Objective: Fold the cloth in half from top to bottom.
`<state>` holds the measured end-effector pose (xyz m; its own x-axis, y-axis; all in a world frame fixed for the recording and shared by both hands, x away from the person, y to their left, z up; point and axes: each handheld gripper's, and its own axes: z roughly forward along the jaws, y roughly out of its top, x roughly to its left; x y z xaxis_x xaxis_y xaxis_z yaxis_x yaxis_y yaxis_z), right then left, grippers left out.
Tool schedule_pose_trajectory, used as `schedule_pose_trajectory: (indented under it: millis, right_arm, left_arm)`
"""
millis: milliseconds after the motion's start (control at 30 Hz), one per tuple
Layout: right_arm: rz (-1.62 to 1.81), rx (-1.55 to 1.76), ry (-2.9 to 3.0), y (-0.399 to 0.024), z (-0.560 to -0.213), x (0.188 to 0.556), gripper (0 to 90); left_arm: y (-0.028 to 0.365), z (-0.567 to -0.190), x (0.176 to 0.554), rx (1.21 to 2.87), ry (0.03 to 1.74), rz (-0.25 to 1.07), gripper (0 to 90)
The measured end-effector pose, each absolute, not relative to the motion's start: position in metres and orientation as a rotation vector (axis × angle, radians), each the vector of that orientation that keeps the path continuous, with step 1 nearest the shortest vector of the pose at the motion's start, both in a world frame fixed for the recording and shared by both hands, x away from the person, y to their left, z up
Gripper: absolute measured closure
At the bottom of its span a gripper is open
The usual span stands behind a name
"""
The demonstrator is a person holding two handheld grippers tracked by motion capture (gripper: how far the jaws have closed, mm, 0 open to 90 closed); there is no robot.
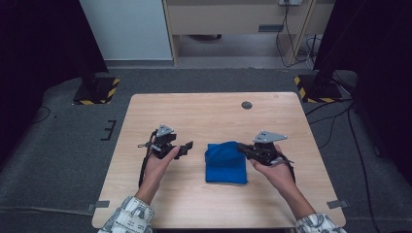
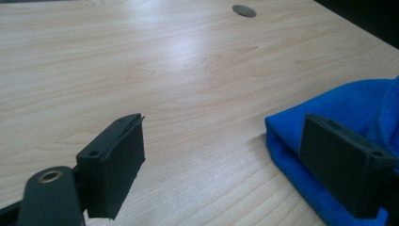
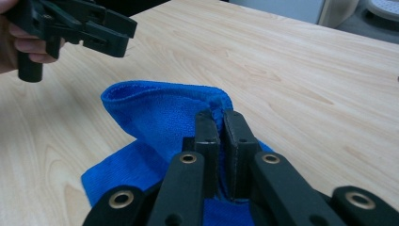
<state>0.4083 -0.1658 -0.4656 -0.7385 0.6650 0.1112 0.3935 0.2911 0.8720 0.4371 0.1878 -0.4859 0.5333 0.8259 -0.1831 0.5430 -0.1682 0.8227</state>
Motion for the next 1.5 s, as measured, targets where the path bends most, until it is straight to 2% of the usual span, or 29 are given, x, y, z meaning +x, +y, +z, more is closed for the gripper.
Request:
schedule_pose_trajectory:
  millis: [267, 567, 867, 1167, 1500]
  right_arm:
    - [1.424, 0.971, 2.299, -0.169, -0.471, 0.401, 85.4]
    - [1.455, 0.957, 2.283, -0.162, -0.46, 0.401, 85.4]
    - [1.422, 0.955, 2.339, -0.162, -0.481, 0.387, 82.7]
    - [1.32, 0.925, 2.398, -0.181, -0.495, 0.366, 74.2]
    - [1.3, 0.96, 2.433, -0.19, -0.502, 0.351, 59.7]
  left_arm:
    - [0.191, -0.488, 0.437, 1.845, 1.155, 0.386, 13.7]
    - [0.188, -0.493, 0.438, 1.879, 1.156, 0.395, 13.7]
    - [0.19, -0.494, 0.439, 1.879, 1.167, 0.405, 13.8]
    - [0.186, -0.497, 0.438, 1.894, 1.175, 0.42, 13.9]
    - [0.18, -0.495, 0.425, 1.911, 1.144, 0.43, 13.8]
